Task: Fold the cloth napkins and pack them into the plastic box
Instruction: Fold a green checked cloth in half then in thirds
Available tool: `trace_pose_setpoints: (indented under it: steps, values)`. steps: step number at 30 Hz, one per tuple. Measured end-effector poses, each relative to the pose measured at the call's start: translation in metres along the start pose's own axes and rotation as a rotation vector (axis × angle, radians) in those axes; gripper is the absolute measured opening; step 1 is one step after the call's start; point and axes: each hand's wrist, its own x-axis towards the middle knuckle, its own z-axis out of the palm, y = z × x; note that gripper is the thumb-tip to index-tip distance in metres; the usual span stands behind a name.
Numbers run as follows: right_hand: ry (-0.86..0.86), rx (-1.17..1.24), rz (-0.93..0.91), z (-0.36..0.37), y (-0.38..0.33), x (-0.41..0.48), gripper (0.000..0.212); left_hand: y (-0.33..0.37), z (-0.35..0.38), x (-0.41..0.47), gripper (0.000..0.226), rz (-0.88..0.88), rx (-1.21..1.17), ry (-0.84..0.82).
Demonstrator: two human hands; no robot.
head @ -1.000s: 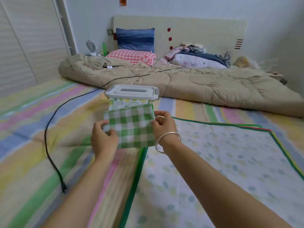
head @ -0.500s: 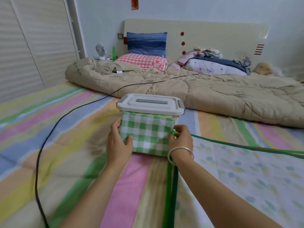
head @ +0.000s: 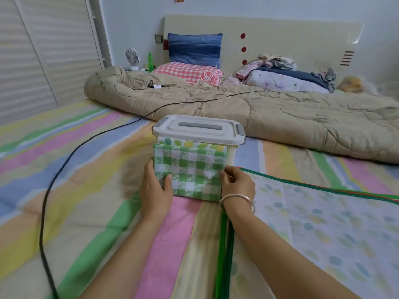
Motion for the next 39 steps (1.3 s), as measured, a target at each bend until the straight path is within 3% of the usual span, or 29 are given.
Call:
trace_pose_setpoints:
  steps: [9, 17, 25, 27, 31, 33, 37, 39]
  values:
    - [-0.068, -0.131, -0.012, -0.005, -0.005, -0.001, 0.024, 0.003, -0.002, 0.002, 0.068, 0.009, 0.064, -0.106]
    - [-0.118, -0.228, -0.055, -0.013, -0.011, -0.005, 0.023, 0.007, -0.008, 0.001, 0.078, -0.097, 0.083, -0.185]
    - [-0.212, -0.099, -0.063, -0.033, -0.02, -0.022, 0.057, 0.029, -0.035, -0.02, 0.11, 0.016, 0.236, -0.128]
    - [-0.232, -0.11, -0.125, -0.048, -0.017, -0.033, 0.065, 0.046, -0.041, -0.031, 0.105, 0.094, 0.273, -0.071]
    - [-0.299, -0.137, -0.283, -0.105, 0.004, -0.074, 0.043, 0.093, -0.041, -0.084, 0.061, 0.405, 0.207, -0.001]
    - [-0.316, -0.155, -0.328, -0.147, 0.024, -0.099, 0.044, 0.119, -0.035, -0.126, 0.037, 0.453, 0.145, -0.169]
    - [-0.258, -0.255, -0.304, -0.245, 0.072, -0.141, 0.041, 0.161, -0.032, -0.215, 0.016, 0.144, -0.052, -0.665]
    - [-0.284, -0.326, -0.281, -0.29, 0.093, -0.161, 0.034, 0.173, -0.03, -0.249, 0.006, 0.195, 0.01, -0.814]
